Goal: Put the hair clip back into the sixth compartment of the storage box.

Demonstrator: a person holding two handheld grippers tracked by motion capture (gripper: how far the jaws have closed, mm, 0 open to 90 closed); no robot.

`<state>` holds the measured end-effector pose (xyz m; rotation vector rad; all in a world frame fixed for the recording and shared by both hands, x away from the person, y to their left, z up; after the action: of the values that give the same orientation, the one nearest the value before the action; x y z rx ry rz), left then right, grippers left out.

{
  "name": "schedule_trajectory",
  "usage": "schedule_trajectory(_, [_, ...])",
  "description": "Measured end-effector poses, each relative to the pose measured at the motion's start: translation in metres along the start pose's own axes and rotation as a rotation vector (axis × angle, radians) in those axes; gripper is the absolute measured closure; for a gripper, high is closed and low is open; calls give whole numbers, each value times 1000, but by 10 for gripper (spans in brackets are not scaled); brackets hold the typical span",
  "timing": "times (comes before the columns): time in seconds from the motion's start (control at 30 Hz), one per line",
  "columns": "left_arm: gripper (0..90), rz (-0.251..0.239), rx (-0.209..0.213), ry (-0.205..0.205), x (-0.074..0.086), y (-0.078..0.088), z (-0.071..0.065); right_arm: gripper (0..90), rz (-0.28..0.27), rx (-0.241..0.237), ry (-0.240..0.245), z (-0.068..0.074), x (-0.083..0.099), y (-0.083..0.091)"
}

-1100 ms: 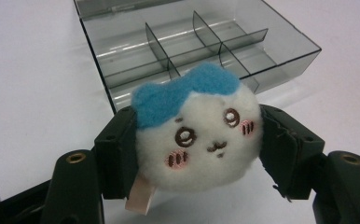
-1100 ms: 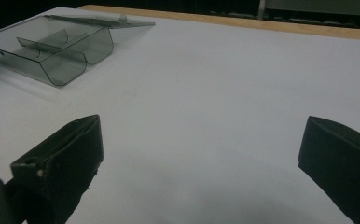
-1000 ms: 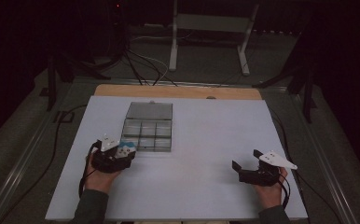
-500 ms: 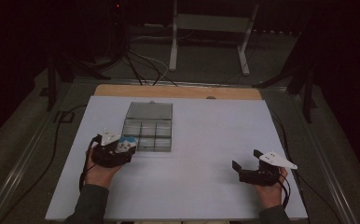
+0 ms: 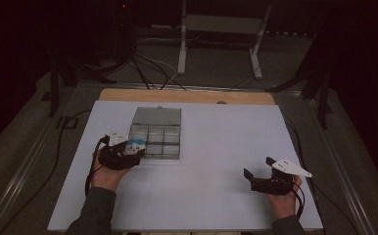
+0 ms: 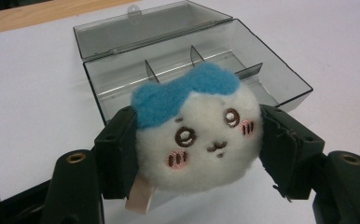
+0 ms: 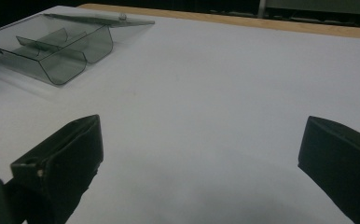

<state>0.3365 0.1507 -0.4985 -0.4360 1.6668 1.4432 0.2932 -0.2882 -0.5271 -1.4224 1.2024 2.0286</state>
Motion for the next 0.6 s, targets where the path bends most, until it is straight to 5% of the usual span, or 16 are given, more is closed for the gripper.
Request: schedule_trajectory(0.6, [362, 14, 9, -6, -14, -11, -4, 0, 3, -3, 1, 0, 0, 0])
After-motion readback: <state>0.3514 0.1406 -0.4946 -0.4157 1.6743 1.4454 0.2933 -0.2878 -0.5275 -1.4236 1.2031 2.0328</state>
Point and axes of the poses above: each handheld gripper's, and its own axes: y roughly backward along the jaws, x roughly out of its underside, z roughly to its left, the point moved 5 cm from there along -y, roughly forward along the jaws, and after that the axes turned 8 degrees about -x, right-handed, at the moved point
